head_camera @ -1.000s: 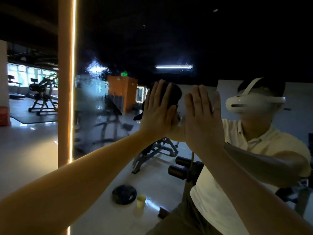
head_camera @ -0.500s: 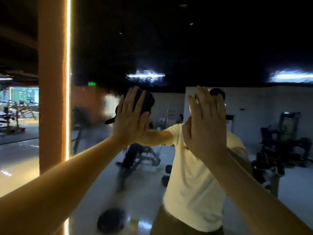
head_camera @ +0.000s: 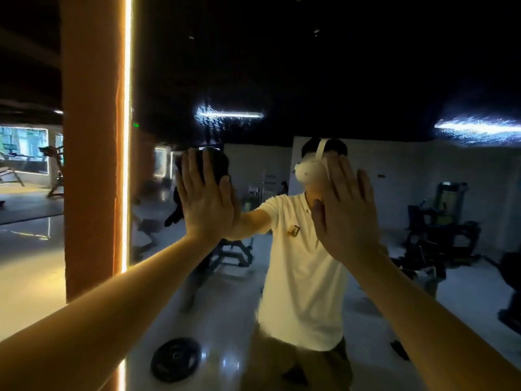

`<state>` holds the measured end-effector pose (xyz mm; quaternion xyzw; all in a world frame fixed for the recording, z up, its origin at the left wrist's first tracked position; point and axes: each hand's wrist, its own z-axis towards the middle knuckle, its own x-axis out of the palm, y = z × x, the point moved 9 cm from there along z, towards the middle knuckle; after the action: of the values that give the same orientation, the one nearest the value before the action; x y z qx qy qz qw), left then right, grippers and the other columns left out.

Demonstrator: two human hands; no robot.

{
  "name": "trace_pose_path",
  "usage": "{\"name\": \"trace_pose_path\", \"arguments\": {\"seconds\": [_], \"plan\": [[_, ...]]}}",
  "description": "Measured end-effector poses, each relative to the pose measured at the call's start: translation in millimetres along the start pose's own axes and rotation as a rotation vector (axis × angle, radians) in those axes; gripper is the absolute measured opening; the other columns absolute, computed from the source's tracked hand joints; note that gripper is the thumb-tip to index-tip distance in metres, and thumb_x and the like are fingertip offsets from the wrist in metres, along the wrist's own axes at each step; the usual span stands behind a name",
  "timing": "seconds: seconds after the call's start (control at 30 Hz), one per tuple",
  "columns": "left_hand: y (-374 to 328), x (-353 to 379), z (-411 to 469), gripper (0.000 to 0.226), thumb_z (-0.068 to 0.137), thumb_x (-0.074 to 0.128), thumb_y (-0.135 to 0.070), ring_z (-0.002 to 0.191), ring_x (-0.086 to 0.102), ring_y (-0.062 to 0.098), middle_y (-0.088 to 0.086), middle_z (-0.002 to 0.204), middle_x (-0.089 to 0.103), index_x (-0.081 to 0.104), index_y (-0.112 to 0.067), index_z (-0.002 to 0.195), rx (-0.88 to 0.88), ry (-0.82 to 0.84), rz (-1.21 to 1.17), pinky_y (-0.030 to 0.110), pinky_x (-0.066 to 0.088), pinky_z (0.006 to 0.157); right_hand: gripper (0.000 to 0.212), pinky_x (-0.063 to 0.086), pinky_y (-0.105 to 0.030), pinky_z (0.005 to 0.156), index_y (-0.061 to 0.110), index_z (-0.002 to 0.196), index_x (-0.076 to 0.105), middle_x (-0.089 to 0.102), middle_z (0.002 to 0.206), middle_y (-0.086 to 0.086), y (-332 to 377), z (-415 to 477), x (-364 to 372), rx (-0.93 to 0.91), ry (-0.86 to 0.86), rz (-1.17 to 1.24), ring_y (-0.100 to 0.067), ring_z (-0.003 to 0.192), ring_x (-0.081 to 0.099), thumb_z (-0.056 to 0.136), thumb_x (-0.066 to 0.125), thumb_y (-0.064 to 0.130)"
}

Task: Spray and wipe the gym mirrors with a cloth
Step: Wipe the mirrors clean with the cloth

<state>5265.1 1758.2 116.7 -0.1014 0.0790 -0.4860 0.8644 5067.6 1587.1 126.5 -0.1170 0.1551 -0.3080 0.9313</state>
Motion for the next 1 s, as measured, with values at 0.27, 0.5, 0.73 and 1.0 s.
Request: {"name": "trace_pose_path", "arguments": {"seconds": [0.27,0.5,0.73,1.0], "plan": [[-169.0,36.2,-47.2,0.061,0.108,0.042,-0.034,0.158,0.023,0.04,0.025,0.167,0.03,0.035,-0.003,0.16,0.47,0.074,-0.068,0.059,0.016,0.128,0.059,0.027,-0.056,0.124,-0.005,0.149,0.045,0.038,0.161,-0.021,-15.4,-12.2,-12.7,-0.089,-0.059,0.242,-0.033,0.152,0.032,0.096,0.035,0.018],[-84.8,18.8,-20.2,0.061,0.112,0.024,-0.04,0.157,0.027,0.039,0.025,0.166,0.032,0.036,-0.004,0.16,0.547,0.083,-0.001,0.057,0.022,0.127,0.055,0.032,-0.061,0.119,-0.005,0.143,0.051,0.044,0.156,-0.023,26.4,4.3,-22.7,-0.012,-0.172,0.268,-0.037,0.149,0.035,0.097,0.035,0.019],[105.4,-17.2,6.7,0.065,0.11,0.031,-0.04,0.154,0.028,0.042,0.025,0.167,0.027,0.027,-0.003,0.163,0.102,0.031,0.065,0.055,0.023,0.127,0.06,0.016,-0.064,0.123,0.002,0.153,0.041,0.022,0.168,-0.021,67.1,14.2,19.3,0.01,-0.075,0.105,-0.036,0.158,0.014,0.099,0.041,0.027],[97.0,-6.2,-17.4,0.064,0.111,0.023,-0.044,0.157,0.021,0.038,0.013,0.172,0.02,0.02,-0.013,0.166,-0.101,-0.053,0.033,0.058,0.017,0.128,0.062,0.014,-0.064,0.124,0.004,0.156,0.035,0.018,0.169,-0.021,68.0,13.8,21.1,0.012,-0.101,0.067,-0.037,0.158,0.01,0.1,0.037,0.03]]}}
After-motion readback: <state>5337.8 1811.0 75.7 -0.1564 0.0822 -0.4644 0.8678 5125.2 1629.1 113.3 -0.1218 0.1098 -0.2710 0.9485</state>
